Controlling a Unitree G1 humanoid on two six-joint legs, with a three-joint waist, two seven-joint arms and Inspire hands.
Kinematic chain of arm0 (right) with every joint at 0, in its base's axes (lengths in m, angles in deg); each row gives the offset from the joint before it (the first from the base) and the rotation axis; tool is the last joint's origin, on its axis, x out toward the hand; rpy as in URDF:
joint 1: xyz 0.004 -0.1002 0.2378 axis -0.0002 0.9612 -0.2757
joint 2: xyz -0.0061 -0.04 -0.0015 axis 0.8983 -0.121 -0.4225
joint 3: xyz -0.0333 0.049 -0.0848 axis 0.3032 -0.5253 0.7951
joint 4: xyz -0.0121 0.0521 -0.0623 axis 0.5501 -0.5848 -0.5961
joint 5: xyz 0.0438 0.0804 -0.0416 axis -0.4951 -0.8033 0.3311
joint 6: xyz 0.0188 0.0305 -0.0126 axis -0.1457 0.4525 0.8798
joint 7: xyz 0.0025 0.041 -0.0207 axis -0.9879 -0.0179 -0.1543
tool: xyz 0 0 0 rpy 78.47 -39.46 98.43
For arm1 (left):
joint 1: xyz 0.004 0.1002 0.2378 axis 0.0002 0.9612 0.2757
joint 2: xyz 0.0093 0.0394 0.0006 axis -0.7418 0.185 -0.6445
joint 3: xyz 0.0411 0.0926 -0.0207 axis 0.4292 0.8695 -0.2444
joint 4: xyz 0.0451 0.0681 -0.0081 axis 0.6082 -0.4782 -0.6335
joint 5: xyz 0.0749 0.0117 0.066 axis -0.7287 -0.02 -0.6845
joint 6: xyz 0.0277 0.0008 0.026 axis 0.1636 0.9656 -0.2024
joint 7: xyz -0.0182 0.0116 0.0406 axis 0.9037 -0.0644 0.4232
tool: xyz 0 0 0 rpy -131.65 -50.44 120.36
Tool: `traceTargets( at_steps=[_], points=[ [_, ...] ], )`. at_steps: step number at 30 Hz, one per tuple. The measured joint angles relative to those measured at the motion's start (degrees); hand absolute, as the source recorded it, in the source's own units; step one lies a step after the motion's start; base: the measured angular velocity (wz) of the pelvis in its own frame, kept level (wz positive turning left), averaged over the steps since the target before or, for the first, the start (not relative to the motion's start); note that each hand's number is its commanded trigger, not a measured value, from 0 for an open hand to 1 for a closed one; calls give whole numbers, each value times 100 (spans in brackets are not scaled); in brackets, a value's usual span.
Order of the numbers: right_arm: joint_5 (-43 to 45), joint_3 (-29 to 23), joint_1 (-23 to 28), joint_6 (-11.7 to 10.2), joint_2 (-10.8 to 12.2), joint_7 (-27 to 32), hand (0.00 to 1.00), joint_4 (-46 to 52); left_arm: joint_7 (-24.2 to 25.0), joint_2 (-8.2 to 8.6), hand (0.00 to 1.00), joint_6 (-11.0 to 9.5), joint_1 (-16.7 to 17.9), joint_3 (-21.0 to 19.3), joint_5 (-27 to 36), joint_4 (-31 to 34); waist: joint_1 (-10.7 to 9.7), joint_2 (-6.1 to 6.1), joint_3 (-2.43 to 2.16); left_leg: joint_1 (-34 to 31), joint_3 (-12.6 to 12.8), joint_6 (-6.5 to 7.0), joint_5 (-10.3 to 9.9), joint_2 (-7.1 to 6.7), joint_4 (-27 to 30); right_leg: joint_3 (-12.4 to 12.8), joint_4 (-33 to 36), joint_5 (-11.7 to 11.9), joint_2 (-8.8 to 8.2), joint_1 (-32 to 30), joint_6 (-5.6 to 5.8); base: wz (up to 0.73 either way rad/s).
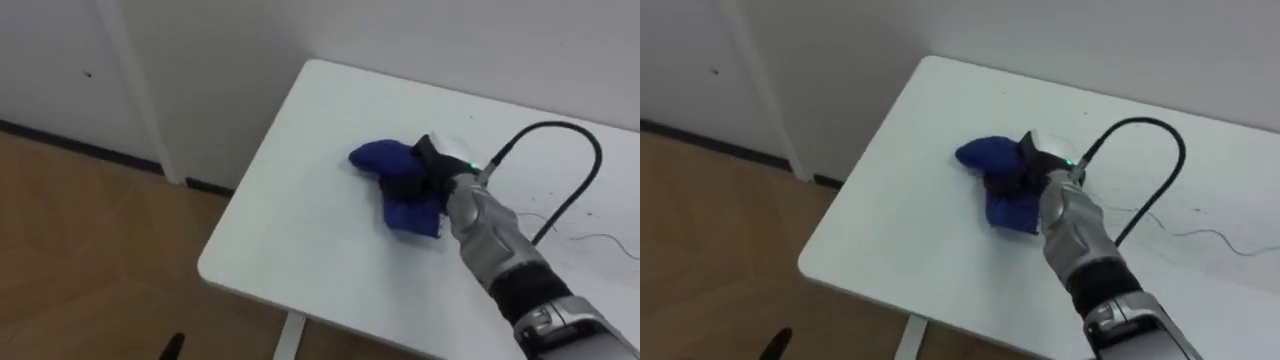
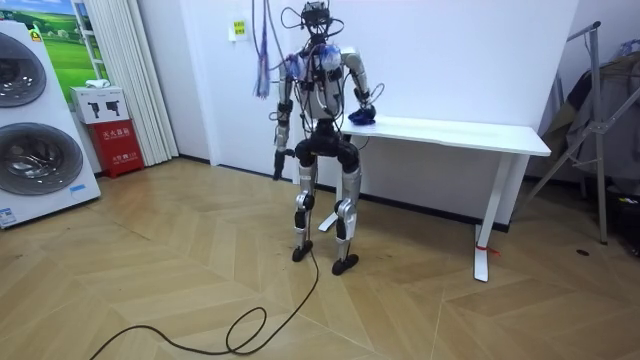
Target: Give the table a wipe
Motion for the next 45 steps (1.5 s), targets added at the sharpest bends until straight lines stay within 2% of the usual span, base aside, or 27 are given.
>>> traceTargets(
  at_steps=[1, 3, 6, 8, 9, 12, 14, 17, 18, 19, 20, 21, 22, 23, 25, 26, 27, 31, 33, 34, 36, 38, 40, 41, 42, 44, 45],
  points=[
    [-106, -43, 49, -82, -43, 49, 100, -40, 0, -33, 0, 7, 70, -2, 0, -1, -29, 35, 20, -2, -24, 0, 0, -15, 7, -44, -18, 1, -7, 28, 1, 42],
    [-462, -273, 304, -449, -229, 244, 100, -189, -2, -152, 0, 29, 149, -15, -9, -3, -186, 16, 6, -13, -122, 3, -1, -103, 35, -210, -103, -38, -71, 189, 70, 47],
    [-456, -673, 612, -632, -309, 552, 100, -244, -16, -254, 0, -69, 182, -119, -45, -3, -299, 36, 7, 2, -155, 12, -6, -142, 58, -236, -148, -37, -94, 278, 87, 19],
    [-462, -798, 863, -710, -492, 739, 100, -249, -26, -278, 0, -69, 213, -122, -46, -5, -328, 69, -11, 44, -155, 56, -31, -186, 84, -244, -192, -45, -121, 363, 140, 5],
    [-428, -976, 1010, -714, -568, 837, 100, -274, -27, -273, 0, -70, 230, -122, -46, -25, -383, 117, -42, 86, -145, 109, -64, -206, 80, -254, -185, -64, -142, 413, 178, 5],
    [-446, -1146, 1214, -717, -705, 1025, 100, -404, -31, -291, 0, -76, 230, -102, -10, -51, -417, 205, -97, 182, -80, 140, -83, -210, 70, -250, -165, -50, -159, 482, 205, -11],
    [-573, -1038, 1192, -699, -728, 1053, 100, -437, -55, -281, 0, -78, 148, -82, 73, -51, -441, 218, -99, 179, -51, 145, -86, -198, 78, -218, -166, -50, -149, 518, 207, -14],
    [-439, -786, 981, -427, -653, 1019, 100, -493, -58, -140, 0, -80, -73, 89, 145, -80, -313, 302, -106, 280, 105, 137, -91, -134, 74, -44, -141, -50, -108, 515, 204, -30],
    [-439, -618, 847, -209, -578, 972, 100, -461, -59, -48, 0, -98, -162, 128, 228, -104, -241, 342, -123, 280, 194, 127, -91, -100, 69, 48, -61, -50, -99, 431, 194, -33],
    [-429, -538, 762, -85, -503, 912, 100, -412, -58, -8, 0, -101, -200, 124, 237, -106, -211, 349, -120, 272, 240, 116, -84, -84, 62, 114, -40, -49, -86, 381, 181, -54],
    [-386, -351, 620, 224, -382, 739, 100, -151, -58, 58, 0, -96, -274, 135, 236, -105, -108, 328, -133, 236, 388, 89, -64, -30, 29, 221, 26, -32, -60, 251, 130, -59],
    [-316, -68, 471, 419, -293, 529, 100, 89, -54, 92, 0, -60, -327, 138, 229, -109, -80, 315, -133, 167, 452, 80, -34, 9, 19, 294, 38, -6, -20, 114, 79, -58],
    [-262, 64, 386, 490, -221, 426, 100, 188, -50, 103, 0, -51, -357, 139, 229, -133, -62, 300, -125, 156, 490, 69, -10, 24, -9, 353, 55, 4, -3, 49, 63, -46],
    [-199, 337, 234, 592, -53, 234, 100, 390, -36, 112, 0, -36, -415, 155, 243, -203, 4, 282, -111, 167, 571, 56, 45, 42, -72, 483, 146, -5, 11, -84, 38, -30],
    [-196, 607, -31, 605, 142, -5, 100, 512, -12, 111, 0, -26, -401, 228, 362, -206, 62, 261, -68, 143, 576, 54, 72, 47, -76, 477, 183, -4, 8, -169, 32, -10],
    [-178, 648, -187, 587, 169, -109, 100, 484, 0, 111, 0, -22, -366, 227, 392, -167, 106, 235, 3, 135, 568, 54, 72, 46, -80, 459, 183, -8, 2, -207, 31, 14],
    [-178, 633, -264, 545, 167, -138, 100, 438, -1, 84, 0, -28, -343, 229, 423, -166, 191, 205, 16, 87, 515, 54, 71, 30, -85, 418, 147, -11, -6, -207, 34, 18],
    [-224, 389, -96, 402, 71, -123, 100, 342, 2, -39, 0, 147, 136, 216, 453, -192, 176, 155, 8, 64, 369, 68, 57, -9, -84, 131, 97, -13, -51, -78, 44, 29],
    [-451, -9, 239, -34, -83, 119, 100, 128, 4, -104, 0, 184, 426, 191, 459, -190, 17, 167, 17, 136, 210, 71, 56, -70, -70, 83, -19, -16, -77, 103, 54, 43],
    [-498, -67, 347, -140, -125, 242, 100, 81, 4, -117, 0, 183, 492, 165, 453, -189, -13, 193, 31, 180, 210, 71, 55, -81, -71, 82, -46, -14, -84, 171, 64, 38],
    [-500, -571, 754, -507, -228, 593, 100, -53, 1, -174, 0, 169, 677, 22, 319, -176, -285, 185, 27, 330, 202, 142, 7, -133, -75, -25, -115, -75, -131, 434, 175, 34],
    [-472, -1122, 1091, -682, -332, 837, 100, -114, 0, -174, 0, 128, 724, -159, 163, -176, -470, 184, 19, 426, 204, 167, -10, -173, -91, -1, -150, -96, -159, 560, 213, 9],
    [-410, -1559, 1357, -743, -594, 1004, 100, -308, 3, -237, 0, 69, 697, -436, 109, -168, -545, 168, -37, 477, 244, 184, -30, -182, -109, 2, -187, -82, -158, 595, 236, -12],
    [-434, -1775, 1563, -772, -780, 1089, 100, -411, 1, -311, 0, 56, 693, -523, 110, -128, -669, 156, -67, 482, 236, 187, -33, -184, -96, -7, -178, -76, -160, 634, 243, -6],
    [-475, -1897, 1761, -773, -950, 1152, 100, -441, -7, -360, 0, 52, 676, -550, 111, -99, -699, 178, -99, 504, 255, 186, -58, -182, -88, 14, -165, -76, -157, 658, 243, -9],
    [-615, -1941, 1882, -761, -1095, 1207, 100, -431, -11, -371, 0, 30, 648, -546, 113, -89, -691, 233, -125, 608, 413, 182, -82, -149, -120, 137, -163, -76, -148, 686, 244, -40],
    [-632, -1911, 1870, -692, -1092, 1219, 100, -412, -12, -363, 0, 29, 623, -503, 131, -75, -729, 262, -133, 653, 501, 173, -102, -114, -106, 204, -142, -75, -131, 688, 241, -45]
  ],
)
